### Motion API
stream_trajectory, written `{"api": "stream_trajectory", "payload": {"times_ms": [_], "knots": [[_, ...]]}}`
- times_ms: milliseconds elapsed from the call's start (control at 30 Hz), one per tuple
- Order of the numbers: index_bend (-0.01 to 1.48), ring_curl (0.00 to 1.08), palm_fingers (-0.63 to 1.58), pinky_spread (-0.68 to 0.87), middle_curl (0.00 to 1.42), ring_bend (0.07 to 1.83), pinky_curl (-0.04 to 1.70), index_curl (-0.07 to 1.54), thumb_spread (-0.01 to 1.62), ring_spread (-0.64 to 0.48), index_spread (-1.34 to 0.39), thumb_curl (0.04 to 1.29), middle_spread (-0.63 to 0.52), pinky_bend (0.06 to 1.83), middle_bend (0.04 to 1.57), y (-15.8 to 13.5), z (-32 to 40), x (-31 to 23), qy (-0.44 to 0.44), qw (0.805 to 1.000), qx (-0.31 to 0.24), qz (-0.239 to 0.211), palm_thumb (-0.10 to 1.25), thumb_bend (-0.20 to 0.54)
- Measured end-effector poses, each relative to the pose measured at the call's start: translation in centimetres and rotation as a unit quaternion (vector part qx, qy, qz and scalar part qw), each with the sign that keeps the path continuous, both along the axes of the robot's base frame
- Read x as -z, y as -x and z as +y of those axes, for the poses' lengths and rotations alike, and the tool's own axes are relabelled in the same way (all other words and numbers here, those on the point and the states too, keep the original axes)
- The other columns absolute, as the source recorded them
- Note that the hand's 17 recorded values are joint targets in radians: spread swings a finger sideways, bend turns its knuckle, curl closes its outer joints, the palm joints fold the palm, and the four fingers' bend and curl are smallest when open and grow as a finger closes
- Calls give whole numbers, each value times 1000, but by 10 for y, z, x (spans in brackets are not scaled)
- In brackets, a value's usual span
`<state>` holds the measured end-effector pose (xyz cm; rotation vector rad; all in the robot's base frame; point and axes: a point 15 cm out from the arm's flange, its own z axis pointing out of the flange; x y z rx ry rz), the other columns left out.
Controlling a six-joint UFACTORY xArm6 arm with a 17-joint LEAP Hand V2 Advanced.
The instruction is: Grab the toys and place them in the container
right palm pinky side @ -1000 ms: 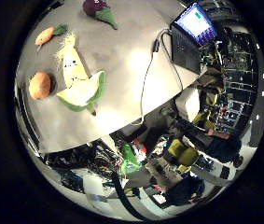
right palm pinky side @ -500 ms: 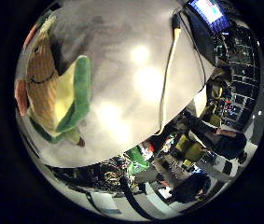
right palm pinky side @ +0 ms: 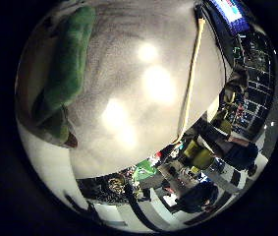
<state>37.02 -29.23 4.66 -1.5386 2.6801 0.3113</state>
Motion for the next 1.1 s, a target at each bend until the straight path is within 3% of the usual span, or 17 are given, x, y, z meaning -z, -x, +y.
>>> {"api": "stream_trajectory", "payload": {"times_ms": [100,167,367,600,733,1100], "knots": [[669,480,1446,-384,591,1067,468,514,885,-229,-379,423,-191,997,904,-2,-7,-14,12,1000,-2,-9,951,-5],[803,521,1349,-341,629,1176,535,594,799,-214,-342,492,-172,1118,1027,-6,-13,-33,24,999,-1,-23,987,-15],[984,566,1234,-267,670,1297,636,685,647,-195,-293,614,-136,1238,1180,-5,-19,-102,47,997,3,-53,1034,-18],[1047,585,1175,-232,674,1358,720,720,563,-183,-276,716,-121,1250,1259,-12,42,-192,48,994,-51,-80,1035,-22],[1053,585,1168,-224,670,1366,751,725,547,-181,-273,748,-118,1234,1275,-28,116,-239,41,986,-116,-111,1030,-22],[1055,584,1161,-229,657,1378,835,734,517,-180,-269,810,-116,1183,1293,-2,327,-269,-7,958,-253,-138,1031,-22]]}}
